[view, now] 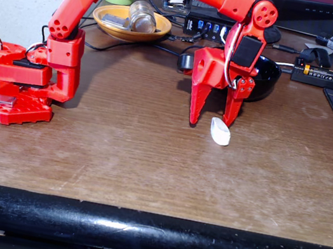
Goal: Ramasse la gomme et mets-la dans le bol.
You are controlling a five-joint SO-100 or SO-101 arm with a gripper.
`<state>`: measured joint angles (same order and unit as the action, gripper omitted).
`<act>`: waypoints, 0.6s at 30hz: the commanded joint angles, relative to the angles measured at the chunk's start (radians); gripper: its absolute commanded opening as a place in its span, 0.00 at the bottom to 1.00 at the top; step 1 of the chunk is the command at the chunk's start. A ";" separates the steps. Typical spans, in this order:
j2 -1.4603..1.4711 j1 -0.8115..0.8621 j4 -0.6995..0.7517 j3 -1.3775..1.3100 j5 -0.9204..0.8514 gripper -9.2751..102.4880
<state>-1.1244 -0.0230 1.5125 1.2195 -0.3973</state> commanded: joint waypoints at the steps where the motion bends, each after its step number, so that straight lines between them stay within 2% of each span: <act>1: -0.117 -0.006 0.015 -0.032 0.005 0.29; 10: -0.094 0.005 -0.031 -0.002 0.002 0.29; 18: -0.031 0.000 -0.014 -0.086 0.011 0.29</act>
<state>-1.1229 -0.0215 1.4849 1.2088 -0.4004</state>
